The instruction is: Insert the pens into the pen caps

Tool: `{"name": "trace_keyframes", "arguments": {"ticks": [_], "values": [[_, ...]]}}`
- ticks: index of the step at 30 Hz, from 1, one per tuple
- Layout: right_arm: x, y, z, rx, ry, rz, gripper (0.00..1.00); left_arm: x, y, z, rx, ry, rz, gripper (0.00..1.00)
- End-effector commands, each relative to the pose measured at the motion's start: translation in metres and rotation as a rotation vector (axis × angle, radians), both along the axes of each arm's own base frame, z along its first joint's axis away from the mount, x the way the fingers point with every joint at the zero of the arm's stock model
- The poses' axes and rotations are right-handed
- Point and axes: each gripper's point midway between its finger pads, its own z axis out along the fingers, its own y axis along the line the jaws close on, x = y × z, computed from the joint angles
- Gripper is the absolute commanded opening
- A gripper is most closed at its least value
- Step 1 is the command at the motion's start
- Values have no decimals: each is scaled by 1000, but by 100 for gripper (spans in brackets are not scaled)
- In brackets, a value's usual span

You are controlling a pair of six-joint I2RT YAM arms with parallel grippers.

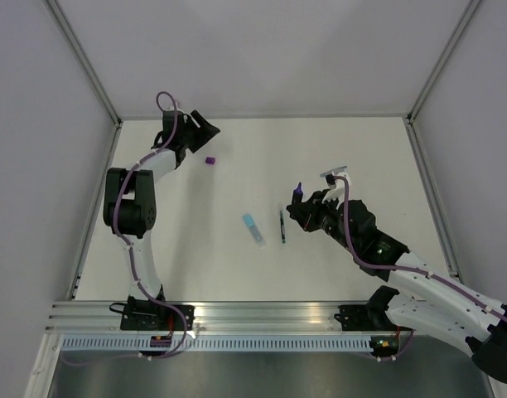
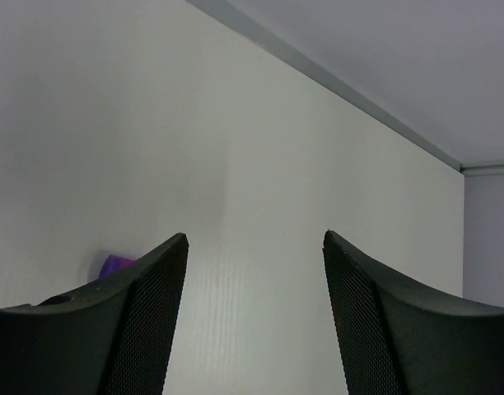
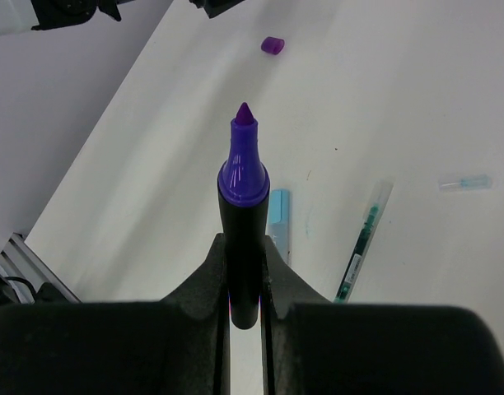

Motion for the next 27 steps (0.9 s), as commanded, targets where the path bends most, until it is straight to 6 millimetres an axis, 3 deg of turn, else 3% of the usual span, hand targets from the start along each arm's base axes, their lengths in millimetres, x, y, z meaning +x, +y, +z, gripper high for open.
{"name": "trace_keyframes", "arguments": {"ticks": [1,5,6,15,16,21,27], "values": [[-1,5,8,38,-17,18,0,14,4,12,-110,-168,-113,72],[-4,11,6,47,-3,47,0,25,13,-2,-155,-171,-144,77],[-6,14,6,51,1,65,0,26,13,-14,-165,-158,-156,77],[-9,19,6,64,13,90,0,27,-1,-53,-269,-76,-259,80],[-9,18,5,62,13,90,0,24,-5,-63,-294,-50,-278,80],[-10,18,5,60,14,95,0,12,-15,-72,-367,-8,-335,79],[-11,16,10,64,4,93,0,-15,-20,-79,-321,45,-409,78]]}}
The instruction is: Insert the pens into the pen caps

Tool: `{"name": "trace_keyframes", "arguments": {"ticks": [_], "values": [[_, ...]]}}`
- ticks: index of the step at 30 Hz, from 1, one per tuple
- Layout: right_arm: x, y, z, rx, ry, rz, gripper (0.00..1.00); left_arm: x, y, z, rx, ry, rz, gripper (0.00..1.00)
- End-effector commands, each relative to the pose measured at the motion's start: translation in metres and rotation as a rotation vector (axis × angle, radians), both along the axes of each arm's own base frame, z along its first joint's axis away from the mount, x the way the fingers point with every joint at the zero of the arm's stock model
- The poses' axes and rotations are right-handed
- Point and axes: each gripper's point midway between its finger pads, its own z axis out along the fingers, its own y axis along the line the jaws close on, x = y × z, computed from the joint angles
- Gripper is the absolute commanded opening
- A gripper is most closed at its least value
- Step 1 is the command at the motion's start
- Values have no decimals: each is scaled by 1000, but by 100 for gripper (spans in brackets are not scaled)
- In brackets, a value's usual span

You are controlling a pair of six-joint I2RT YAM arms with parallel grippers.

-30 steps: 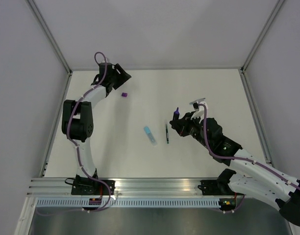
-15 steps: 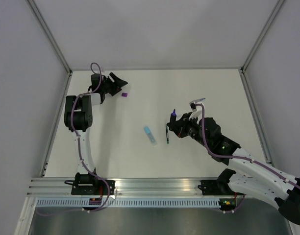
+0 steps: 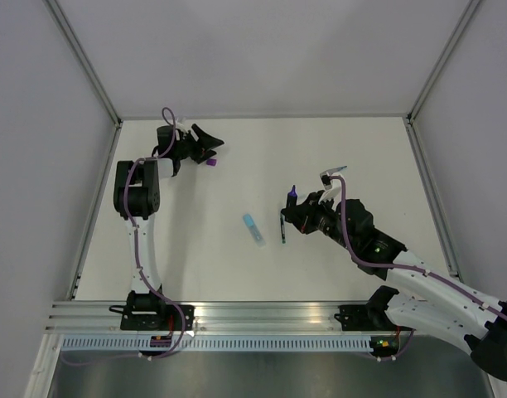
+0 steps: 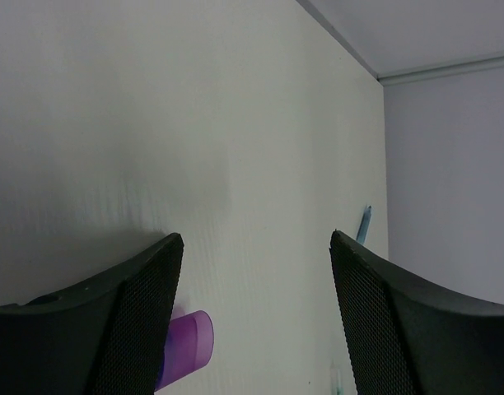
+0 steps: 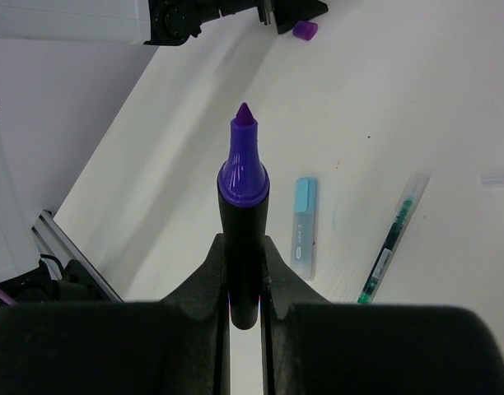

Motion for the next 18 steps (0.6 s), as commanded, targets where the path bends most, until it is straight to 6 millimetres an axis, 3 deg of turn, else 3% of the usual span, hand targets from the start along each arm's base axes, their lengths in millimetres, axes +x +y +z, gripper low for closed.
{"name": "trace_keyframes", "arguments": {"ticks": [1,13,18], "values": [[-3,1,13,34,-29,11,0,-27,-10,-1,13,23,-104,77],[-1,-1,13,19,-31,-1,0,-94,-29,12,5,32,-315,75],[-1,-2,12,11,-32,-3,0,-118,-33,7,11,54,-334,74]]}}
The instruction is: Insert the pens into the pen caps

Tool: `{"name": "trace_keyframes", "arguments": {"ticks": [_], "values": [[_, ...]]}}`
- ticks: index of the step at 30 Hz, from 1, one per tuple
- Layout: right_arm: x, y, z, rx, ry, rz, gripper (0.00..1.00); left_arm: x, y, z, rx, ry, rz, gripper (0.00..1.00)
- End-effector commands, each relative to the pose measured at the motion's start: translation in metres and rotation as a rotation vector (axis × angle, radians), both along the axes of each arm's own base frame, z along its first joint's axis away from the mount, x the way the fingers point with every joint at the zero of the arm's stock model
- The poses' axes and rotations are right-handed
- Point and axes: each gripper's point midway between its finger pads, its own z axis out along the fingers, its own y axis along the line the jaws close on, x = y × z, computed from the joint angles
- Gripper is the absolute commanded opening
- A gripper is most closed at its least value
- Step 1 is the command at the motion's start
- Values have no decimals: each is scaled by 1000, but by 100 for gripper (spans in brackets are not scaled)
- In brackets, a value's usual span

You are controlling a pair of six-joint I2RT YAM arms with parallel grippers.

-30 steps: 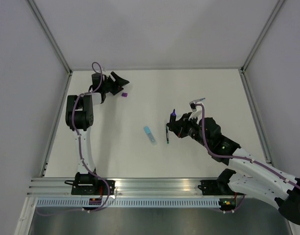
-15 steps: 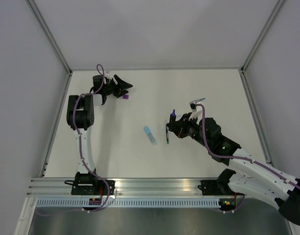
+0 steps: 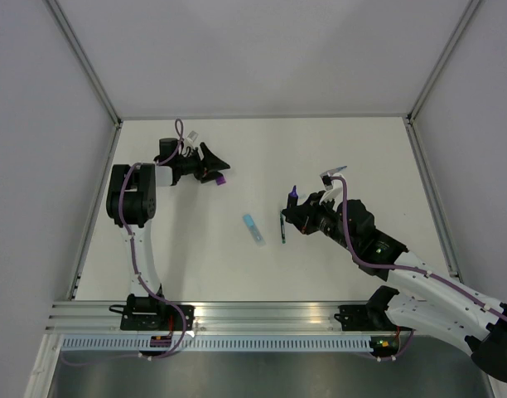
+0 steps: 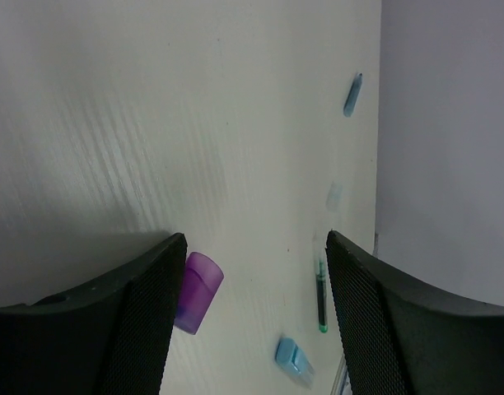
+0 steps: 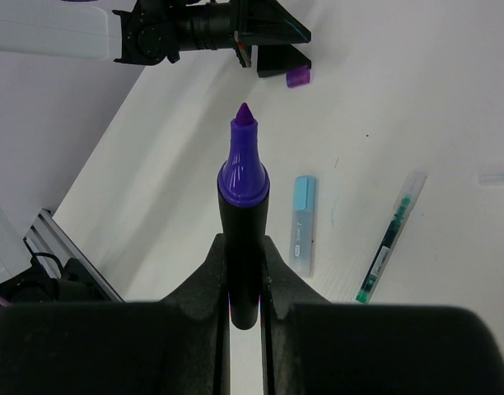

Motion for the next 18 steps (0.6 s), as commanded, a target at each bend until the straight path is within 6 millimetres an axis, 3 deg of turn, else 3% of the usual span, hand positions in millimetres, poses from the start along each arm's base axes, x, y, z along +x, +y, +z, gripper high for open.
{"name": "trace_keyframes", "arguments": {"ticks": [1,8,12,18], "values": [[1,0,12,11,-31,-5,0,-22,-8,15,5,-56,-74,74],[2,-2,11,6,-33,-14,0,-57,-37,23,-20,-92,-228,74],[7,-4,6,-19,-29,-34,0,-63,-57,38,-39,-129,-291,74],[7,-1,4,-27,-20,-26,0,-75,-71,45,-50,-120,-347,74]]}}
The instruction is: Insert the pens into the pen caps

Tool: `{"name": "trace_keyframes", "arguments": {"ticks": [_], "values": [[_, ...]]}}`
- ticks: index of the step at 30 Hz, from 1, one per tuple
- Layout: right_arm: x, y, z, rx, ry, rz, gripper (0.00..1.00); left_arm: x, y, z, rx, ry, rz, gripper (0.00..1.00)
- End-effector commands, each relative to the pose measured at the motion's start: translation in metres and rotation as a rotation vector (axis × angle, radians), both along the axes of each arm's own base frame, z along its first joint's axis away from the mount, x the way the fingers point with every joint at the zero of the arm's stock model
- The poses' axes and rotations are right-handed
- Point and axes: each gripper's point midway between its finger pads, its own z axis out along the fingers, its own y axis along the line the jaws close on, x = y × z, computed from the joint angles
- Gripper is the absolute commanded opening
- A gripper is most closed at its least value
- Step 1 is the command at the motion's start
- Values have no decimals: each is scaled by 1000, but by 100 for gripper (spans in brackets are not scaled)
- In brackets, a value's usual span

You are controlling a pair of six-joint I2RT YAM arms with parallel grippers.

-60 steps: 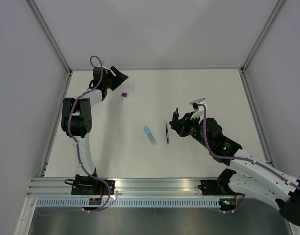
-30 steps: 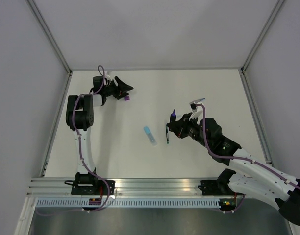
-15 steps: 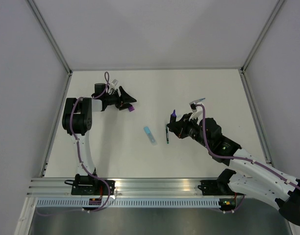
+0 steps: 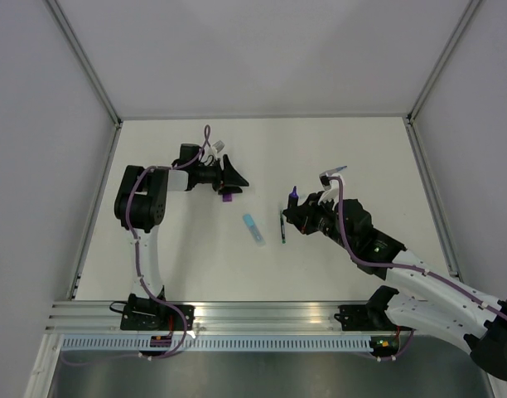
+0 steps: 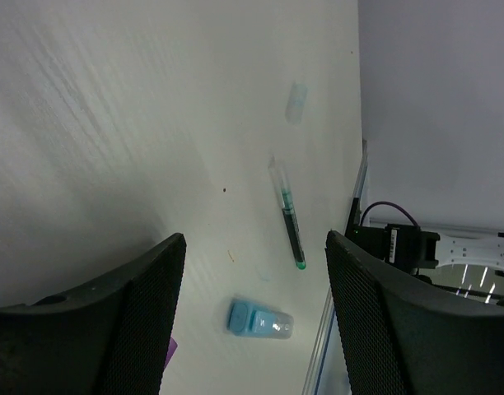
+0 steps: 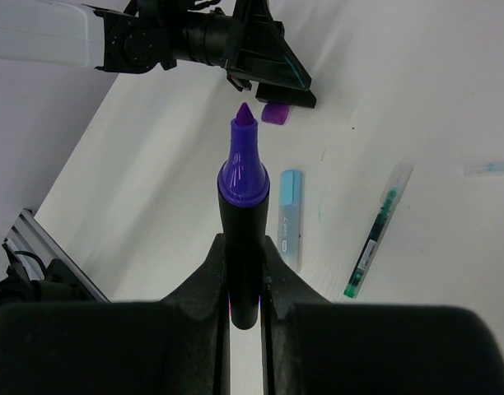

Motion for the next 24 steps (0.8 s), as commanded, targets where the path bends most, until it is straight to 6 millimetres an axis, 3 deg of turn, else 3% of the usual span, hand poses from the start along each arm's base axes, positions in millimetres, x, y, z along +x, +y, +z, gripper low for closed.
{"name": "trace_keyframes", "arguments": {"ticks": [1,6,7,8,10,11,15,17,19,22,23,24], "values": [[3,3,14,10,-31,2,0,-3,-6,45,-29,-153,-70,74],[3,3,13,8,-29,3,0,-2,-11,54,92,-196,0,74],[3,3,13,6,-27,0,0,3,-9,72,124,-235,51,74],[3,3,12,4,-26,0,0,17,2,69,215,-241,165,74],[4,3,13,5,-26,0,0,24,14,82,260,-191,327,74],[3,3,13,6,-25,2,0,31,32,93,313,-181,466,77],[4,2,12,1,-25,-5,0,22,54,109,329,49,715,80],[4,2,13,2,-26,-5,0,15,67,106,386,113,793,81],[4,2,12,1,-25,-7,0,17,69,128,396,93,844,81],[4,1,13,2,-24,-7,0,7,89,123,505,212,997,82],[4,1,13,2,-24,-6,0,11,89,135,494,235,1036,82],[3,1,14,6,-27,-6,0,-7,100,122,548,392,1123,82]]}}
